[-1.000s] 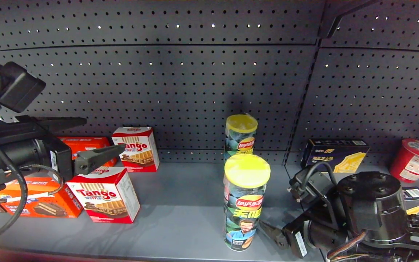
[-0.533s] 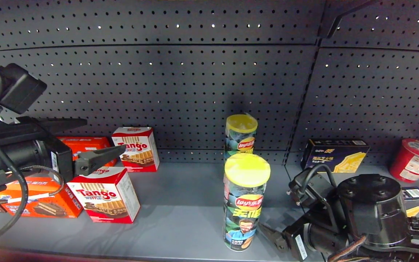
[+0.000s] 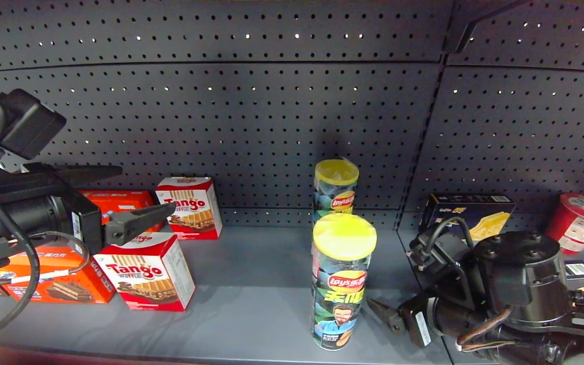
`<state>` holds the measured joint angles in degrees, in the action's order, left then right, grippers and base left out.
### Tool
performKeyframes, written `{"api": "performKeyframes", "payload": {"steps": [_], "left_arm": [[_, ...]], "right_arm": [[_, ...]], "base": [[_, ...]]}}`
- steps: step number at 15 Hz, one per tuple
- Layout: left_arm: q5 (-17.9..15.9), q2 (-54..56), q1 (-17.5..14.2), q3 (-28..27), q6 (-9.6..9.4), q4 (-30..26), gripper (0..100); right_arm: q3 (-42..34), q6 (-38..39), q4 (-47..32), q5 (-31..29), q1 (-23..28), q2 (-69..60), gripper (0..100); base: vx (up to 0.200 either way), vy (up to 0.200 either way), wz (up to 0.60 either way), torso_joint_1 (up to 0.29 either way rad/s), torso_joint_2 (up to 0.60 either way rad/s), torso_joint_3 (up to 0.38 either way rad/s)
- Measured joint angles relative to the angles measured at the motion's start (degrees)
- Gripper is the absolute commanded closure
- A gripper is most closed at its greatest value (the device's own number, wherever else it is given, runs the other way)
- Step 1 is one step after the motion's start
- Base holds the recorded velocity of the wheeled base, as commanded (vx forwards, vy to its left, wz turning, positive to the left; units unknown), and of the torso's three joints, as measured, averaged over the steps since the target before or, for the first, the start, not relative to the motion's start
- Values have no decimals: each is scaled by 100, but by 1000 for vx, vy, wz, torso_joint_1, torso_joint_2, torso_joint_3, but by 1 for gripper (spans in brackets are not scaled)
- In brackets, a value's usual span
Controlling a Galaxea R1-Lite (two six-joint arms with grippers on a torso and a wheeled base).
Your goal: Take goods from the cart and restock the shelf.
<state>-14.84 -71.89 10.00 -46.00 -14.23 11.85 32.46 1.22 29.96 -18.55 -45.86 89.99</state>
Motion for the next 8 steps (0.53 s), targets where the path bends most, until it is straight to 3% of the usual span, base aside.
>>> {"api": "performKeyframes", "payload": {"steps": [8], "left_arm": [[0, -33, -9, 11, 0, 7, 0]], "right_arm": [[83, -115, 165, 85, -69, 297, 0]], "base": [[0, 0, 0, 0, 0, 0]]}}
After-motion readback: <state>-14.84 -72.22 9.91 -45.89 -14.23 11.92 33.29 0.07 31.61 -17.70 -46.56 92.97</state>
